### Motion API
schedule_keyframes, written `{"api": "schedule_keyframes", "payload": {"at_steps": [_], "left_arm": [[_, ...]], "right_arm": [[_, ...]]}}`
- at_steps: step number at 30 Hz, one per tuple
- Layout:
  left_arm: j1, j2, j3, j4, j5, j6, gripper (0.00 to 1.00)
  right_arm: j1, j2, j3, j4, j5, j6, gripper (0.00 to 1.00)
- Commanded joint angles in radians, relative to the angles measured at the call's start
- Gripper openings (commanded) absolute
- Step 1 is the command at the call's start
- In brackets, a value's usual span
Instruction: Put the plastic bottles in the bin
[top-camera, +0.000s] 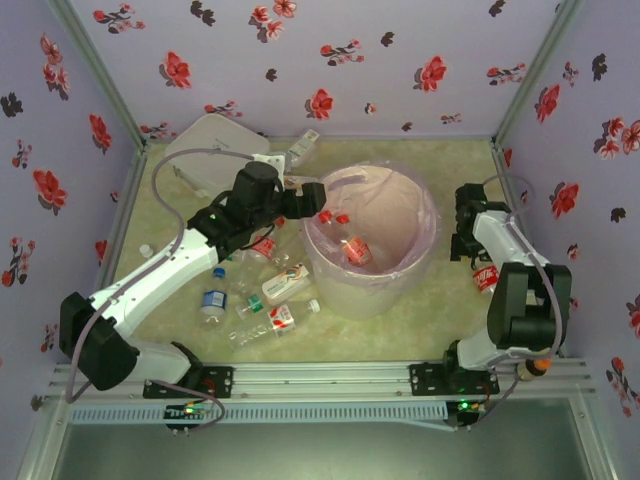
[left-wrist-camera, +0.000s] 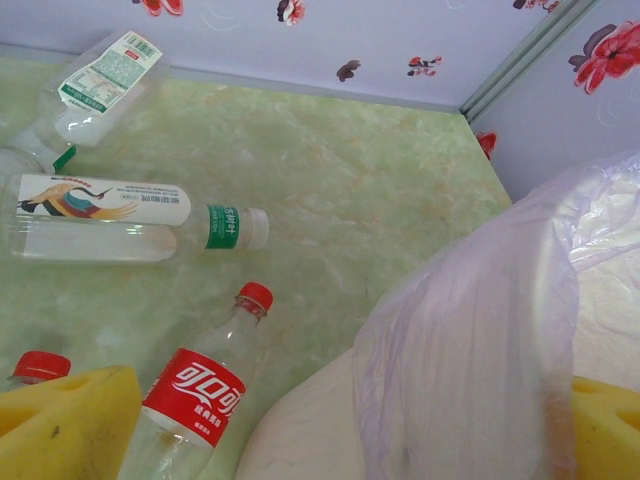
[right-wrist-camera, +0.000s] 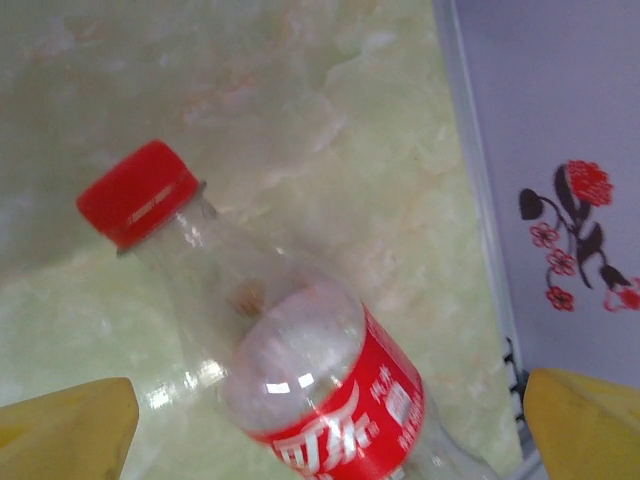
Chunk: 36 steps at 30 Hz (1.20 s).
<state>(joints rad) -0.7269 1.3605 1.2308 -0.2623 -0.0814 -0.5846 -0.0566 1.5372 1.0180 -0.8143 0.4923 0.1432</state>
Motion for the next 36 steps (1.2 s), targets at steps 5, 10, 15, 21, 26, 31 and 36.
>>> {"api": "schedule_keyframes", "payload": {"at_steps": [5,10,15,21,26,31,36], "left_arm": [[0.013,0.019,0.009,-0.029,-0.006,0.022,0.96],[0.014,0.029,0.020,-0.030,-0.006,0.022,0.96],[0.018,0.026,0.021,-0.038,-0.006,0.025,0.96],[0.020,0.029,0.021,-0.039,-0.008,0.023,0.96],[0.021,0.032,0.024,-0.037,-0.008,0.019,0.96],[0.026,0.029,0.019,-0.031,-0.009,0.016,0.96],[0.026,0.026,0.015,-0.032,-0.009,0.011,0.96]], "right_arm": [[-0.040,0.071,-0.052,0.142,-0.080,-0.020,1.00],[-0.048,0.138,-0.049,0.159,-0.098,0.014,0.99],[-0.048,0.118,-0.039,0.149,-0.103,0.032,0.80],[-0.046,0.046,-0.012,0.106,-0.104,0.059,0.67],[-0.047,-0.047,0.001,0.101,-0.152,0.081,0.55],[-0.048,-0.103,0.007,0.080,-0.218,0.102,0.50],[-0.048,-0.187,0.015,0.083,-0.318,0.132,0.41]]}}
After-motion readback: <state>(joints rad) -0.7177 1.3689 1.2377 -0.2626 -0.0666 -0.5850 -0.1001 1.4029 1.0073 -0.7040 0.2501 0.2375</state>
